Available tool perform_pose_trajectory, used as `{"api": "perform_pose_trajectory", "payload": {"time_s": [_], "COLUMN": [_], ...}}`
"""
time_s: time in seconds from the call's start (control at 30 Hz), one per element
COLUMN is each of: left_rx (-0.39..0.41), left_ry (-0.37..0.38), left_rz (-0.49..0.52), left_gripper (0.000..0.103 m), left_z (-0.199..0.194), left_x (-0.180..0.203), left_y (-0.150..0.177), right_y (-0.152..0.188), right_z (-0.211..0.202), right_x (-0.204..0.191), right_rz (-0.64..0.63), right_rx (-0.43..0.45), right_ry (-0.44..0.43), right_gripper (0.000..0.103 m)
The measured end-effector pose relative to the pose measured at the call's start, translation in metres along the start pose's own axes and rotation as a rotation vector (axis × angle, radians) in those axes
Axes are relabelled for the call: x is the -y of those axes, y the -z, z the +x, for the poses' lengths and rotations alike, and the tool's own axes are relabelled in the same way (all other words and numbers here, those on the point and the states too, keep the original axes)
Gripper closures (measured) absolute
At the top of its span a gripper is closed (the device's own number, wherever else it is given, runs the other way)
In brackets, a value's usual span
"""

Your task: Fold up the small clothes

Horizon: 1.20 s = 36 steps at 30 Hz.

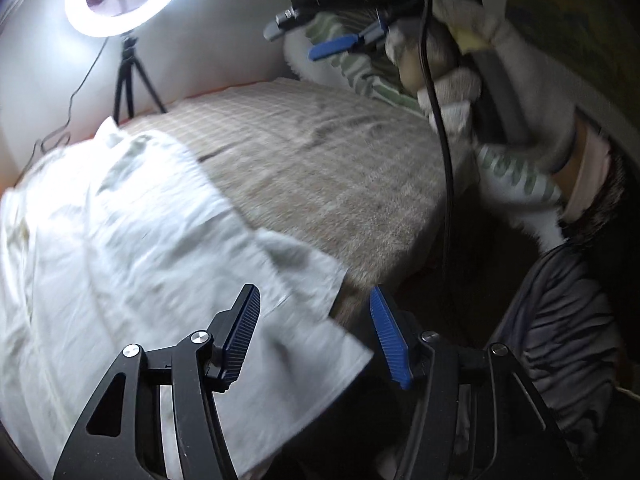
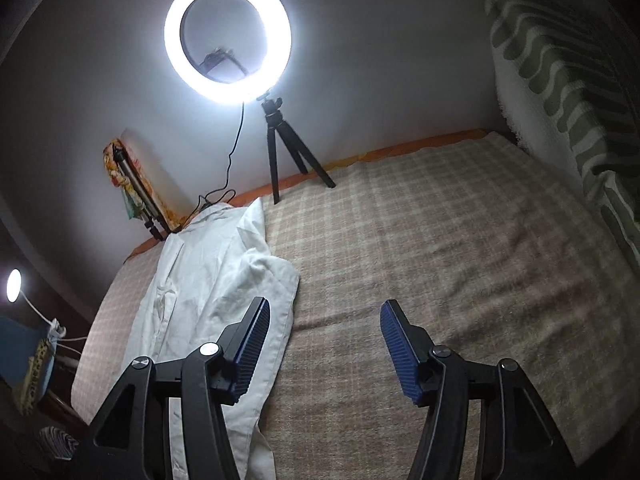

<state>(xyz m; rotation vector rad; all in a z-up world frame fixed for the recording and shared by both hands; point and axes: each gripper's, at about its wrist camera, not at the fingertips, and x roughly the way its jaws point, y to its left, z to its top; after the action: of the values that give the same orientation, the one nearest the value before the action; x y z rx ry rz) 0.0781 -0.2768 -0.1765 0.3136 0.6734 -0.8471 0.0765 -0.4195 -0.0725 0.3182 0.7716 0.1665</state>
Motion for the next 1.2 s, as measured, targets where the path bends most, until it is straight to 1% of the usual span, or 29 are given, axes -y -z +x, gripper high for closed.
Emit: {"api": "perform_pose_trajectory", "payload": {"time_s": [0.1, 0.2, 0.27, 0.3, 0.33, 0.4, 0.47, 0.5, 0.53, 0.57, 0.6, 0.67, 0.73, 0.83, 0.9, 1.0, 1.1, 1.2], "left_rx": [-0.034, -0.061, -0.045, -0.038, -0.035, -0.017, -0.006, 0.001, 0.008, 0.015, 0.018, 0.028, 0.057, 0.117, 0.16, 0.197, 0.221, 0.227], "left_ry": [-0.036, -0.076, -0.09, -0.09, -0.089, -0.102, -0.12, -0.126, -0.119, -0.11, -0.105, -0.069, -0.031, 0.029, 0.038, 0.062, 0.075, 0.086], "left_rz": [0.059, 0.081, 0.073, 0.057, 0.043, 0.027, 0.051, 0.076, 0.095, 0.113, 0.13, 0.115, 0.06, -0.036, -0.074, -0.143, -0.174, -0.186], "left_gripper": [0.046, 0.046, 0.047, 0.049, 0.053, 0.064, 0.069, 0.076, 0.082, 0.092, 0.096, 0.1, 0.1, 0.101, 0.101, 0.101, 0.101, 0.101], "left_z": [0.018, 0.033, 0.034, 0.033, 0.034, 0.034, 0.035, 0.036, 0.037, 0.037, 0.036, 0.031, 0.021, -0.003, -0.02, -0.036, -0.045, -0.05], "left_x": [0.013, 0.017, 0.014, 0.011, 0.009, 0.004, 0.006, 0.008, 0.011, 0.014, 0.018, 0.019, 0.012, -0.001, -0.007, -0.017, -0.023, -0.023], "left_y": [-0.005, -0.002, -0.001, -0.001, -0.001, -0.001, 0.0, 0.002, 0.003, 0.004, 0.005, 0.004, 0.001, -0.004, -0.007, -0.004, -0.002, 0.0], "right_y": [-0.001, 0.002, 0.004, 0.005, 0.006, 0.005, 0.003, 0.001, 0.0, -0.001, -0.003, -0.005, -0.006, -0.008, -0.011, -0.017, -0.022, -0.025], "right_z": [-0.005, 0.003, 0.011, 0.016, 0.019, 0.025, 0.028, 0.029, 0.03, 0.031, 0.034, 0.04, 0.049, 0.068, 0.083, 0.112, 0.145, 0.175], "right_x": [0.022, 0.035, 0.038, 0.038, 0.039, 0.04, 0.041, 0.041, 0.042, 0.041, 0.041, 0.041, 0.041, 0.039, 0.035, 0.028, 0.017, -0.001], "right_rz": [0.069, 0.105, 0.109, 0.109, 0.11, 0.121, 0.135, 0.144, 0.151, 0.156, 0.158, 0.161, 0.173, 0.181, 0.17, 0.167, 0.172, 0.143], "right_rx": [0.015, -0.003, -0.026, -0.037, -0.044, -0.052, -0.048, -0.045, -0.043, -0.04, -0.041, -0.049, -0.067, -0.103, -0.127, -0.173, -0.225, -0.271], "right_ry": [-0.023, -0.022, -0.017, -0.011, -0.011, -0.021, -0.025, -0.029, -0.029, -0.028, -0.028, -0.027, -0.041, -0.063, -0.077, -0.111, -0.151, -0.19], "right_gripper": [0.039, 0.039, 0.039, 0.039, 0.039, 0.039, 0.039, 0.039, 0.039, 0.039, 0.039, 0.039, 0.039, 0.039, 0.039, 0.039, 0.039, 0.04]}}
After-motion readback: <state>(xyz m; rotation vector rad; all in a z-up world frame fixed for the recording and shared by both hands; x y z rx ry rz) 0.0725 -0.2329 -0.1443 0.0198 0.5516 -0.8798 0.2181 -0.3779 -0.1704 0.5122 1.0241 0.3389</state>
